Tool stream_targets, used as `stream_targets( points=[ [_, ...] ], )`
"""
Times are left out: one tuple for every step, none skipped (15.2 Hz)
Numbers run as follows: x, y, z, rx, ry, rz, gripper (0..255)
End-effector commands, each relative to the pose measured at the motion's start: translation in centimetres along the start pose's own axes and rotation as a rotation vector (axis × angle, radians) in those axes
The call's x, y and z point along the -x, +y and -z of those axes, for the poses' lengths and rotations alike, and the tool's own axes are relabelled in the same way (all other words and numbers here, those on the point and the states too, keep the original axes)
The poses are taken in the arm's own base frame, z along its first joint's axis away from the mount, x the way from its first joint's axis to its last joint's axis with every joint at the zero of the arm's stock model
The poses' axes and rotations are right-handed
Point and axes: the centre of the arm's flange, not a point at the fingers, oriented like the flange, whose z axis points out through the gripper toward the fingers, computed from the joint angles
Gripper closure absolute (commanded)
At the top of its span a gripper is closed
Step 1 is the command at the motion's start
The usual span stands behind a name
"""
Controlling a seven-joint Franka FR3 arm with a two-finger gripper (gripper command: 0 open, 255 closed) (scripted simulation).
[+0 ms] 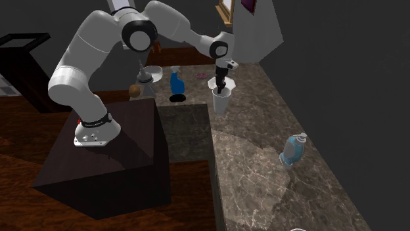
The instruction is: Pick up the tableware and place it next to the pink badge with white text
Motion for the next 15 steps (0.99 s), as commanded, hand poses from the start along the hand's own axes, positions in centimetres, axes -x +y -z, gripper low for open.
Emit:
stream_targets(
  points=[
    [0.1,0.1,1.1,0.000,0.000,0.000,255],
    [0.2,0.2,1.6,0.000,0.000,0.000,255],
    [0.2,0.3,2.1,0.000,0.000,0.000,255],
    [0.3,0.3,2.6,0.000,0.000,0.000,255],
    [0.4,0.4,3.2,0.000,0.000,0.000,255],
    [0.5,0.5,3.7,0.000,0.000,0.000,255],
    [0.5,0.6,4.2,0.000,0.000,0.000,255],
    [0.6,0.7,4.7,0.000,0.000,0.000,255],
    [0.7,0.8,5.2,0.000,0.000,0.000,255],
    [0.7,0.9,5.7,0.000,0.000,0.000,255],
    [0.8,1.0,6.3,0.000,0.000,0.000,255],
    [0.9,1.0,6.8,0.000,0.000,0.000,255],
    [1.0,1.1,7.3,0.000,0.000,0.000,255],
    [1.0,1.2,7.8,0.000,0.000,0.000,255],
    [1.1,1.3,8.3,0.000,0.000,0.000,255]
  ],
)
